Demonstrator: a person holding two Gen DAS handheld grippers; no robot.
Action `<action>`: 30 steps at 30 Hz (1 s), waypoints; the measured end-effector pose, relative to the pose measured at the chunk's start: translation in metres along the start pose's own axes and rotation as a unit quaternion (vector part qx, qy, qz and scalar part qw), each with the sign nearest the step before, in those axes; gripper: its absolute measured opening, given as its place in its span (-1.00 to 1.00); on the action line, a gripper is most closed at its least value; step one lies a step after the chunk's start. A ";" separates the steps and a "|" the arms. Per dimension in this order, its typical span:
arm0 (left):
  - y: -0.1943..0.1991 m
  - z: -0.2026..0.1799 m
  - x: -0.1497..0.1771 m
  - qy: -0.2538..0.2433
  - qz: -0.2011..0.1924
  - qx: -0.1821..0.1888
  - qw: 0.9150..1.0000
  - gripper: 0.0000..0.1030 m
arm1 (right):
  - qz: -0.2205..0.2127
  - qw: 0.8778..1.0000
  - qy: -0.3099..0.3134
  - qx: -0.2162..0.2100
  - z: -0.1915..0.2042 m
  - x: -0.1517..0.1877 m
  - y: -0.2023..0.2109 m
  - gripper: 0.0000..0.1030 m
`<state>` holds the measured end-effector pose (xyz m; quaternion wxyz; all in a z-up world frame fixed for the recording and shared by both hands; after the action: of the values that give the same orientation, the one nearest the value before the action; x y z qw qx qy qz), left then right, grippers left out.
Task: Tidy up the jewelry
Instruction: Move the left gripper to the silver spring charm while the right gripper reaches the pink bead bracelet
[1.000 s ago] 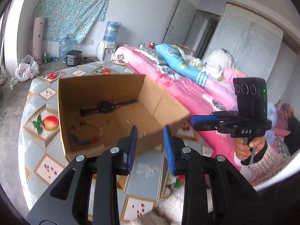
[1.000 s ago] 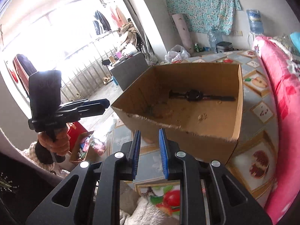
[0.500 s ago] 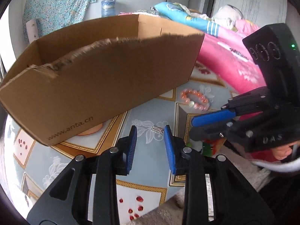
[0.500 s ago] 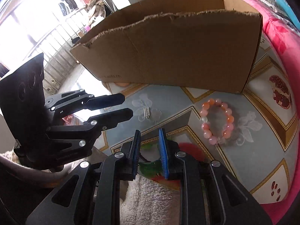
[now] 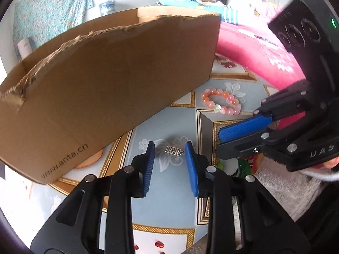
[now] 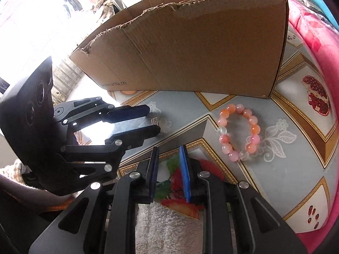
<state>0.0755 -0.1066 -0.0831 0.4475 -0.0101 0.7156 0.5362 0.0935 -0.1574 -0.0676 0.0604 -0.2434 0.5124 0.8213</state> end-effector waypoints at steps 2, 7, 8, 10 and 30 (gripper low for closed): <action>0.000 -0.001 0.000 -0.005 0.001 0.003 1.000 -0.52 | -0.001 1.000 -0.001 -0.002 -0.003 0.000 0.005 -0.60; -0.002 -0.001 -0.002 -0.002 -0.002 0.000 1.000 -0.61 | -0.004 1.000 -0.004 -0.001 -0.004 0.000 0.005 -0.60; -0.002 -0.001 -0.002 -0.003 -0.003 0.001 1.000 -0.65 | -0.004 1.000 -0.005 -0.001 -0.004 0.000 0.005 -0.60; -0.001 -0.001 -0.002 -0.003 -0.003 0.002 1.000 -0.70 | -0.005 1.000 -0.004 0.000 -0.005 0.000 0.006 -0.60; 0.004 0.000 0.004 0.024 -0.001 -0.009 1.000 -0.73 | -0.021 1.000 0.008 -0.001 0.001 -0.006 0.017 -0.60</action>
<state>0.0710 -0.1035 -0.0824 0.4310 -0.0278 0.7211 0.5418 0.0929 -0.1634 -0.0507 0.0729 -0.2607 0.5071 0.8183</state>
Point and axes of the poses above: each gripper's, at about its wrist camera, not at the fingertips, and y roughly against the way its jaws point, z to its left, x to its underside, the point moved 8 cm from there along -y, roughly the way its jaws point, and after that the axes turned 4 degrees about y, right-handed, at the moved point
